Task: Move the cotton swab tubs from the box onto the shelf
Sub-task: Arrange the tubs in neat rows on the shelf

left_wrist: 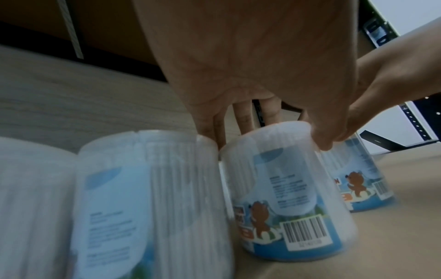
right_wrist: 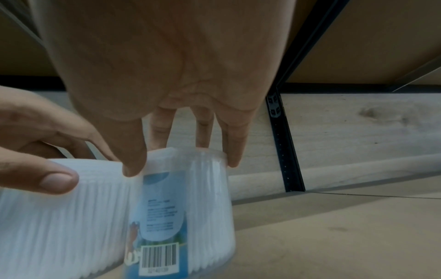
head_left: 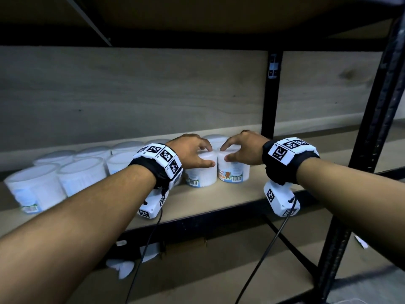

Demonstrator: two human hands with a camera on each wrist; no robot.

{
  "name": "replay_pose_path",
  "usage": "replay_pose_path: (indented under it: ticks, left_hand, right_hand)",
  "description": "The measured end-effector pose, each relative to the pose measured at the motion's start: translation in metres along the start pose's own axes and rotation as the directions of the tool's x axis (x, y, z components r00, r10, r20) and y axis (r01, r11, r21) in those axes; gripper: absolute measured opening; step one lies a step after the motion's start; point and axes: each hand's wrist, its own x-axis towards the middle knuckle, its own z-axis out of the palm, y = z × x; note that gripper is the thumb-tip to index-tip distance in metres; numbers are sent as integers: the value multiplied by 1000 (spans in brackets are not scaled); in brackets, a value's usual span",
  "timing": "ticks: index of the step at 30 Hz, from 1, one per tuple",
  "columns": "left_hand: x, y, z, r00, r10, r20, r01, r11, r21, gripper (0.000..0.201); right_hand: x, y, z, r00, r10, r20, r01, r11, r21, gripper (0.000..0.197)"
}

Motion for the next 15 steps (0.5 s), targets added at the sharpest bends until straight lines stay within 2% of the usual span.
replay_pose_path:
  ticks: [15]
  left_hand:
    - [-26, 28, -11, 999, 5, 40, -6, 999, 32, 54]
  right_hand:
    - [-32, 6, -11, 998, -62, 21, 62, 998, -8, 36]
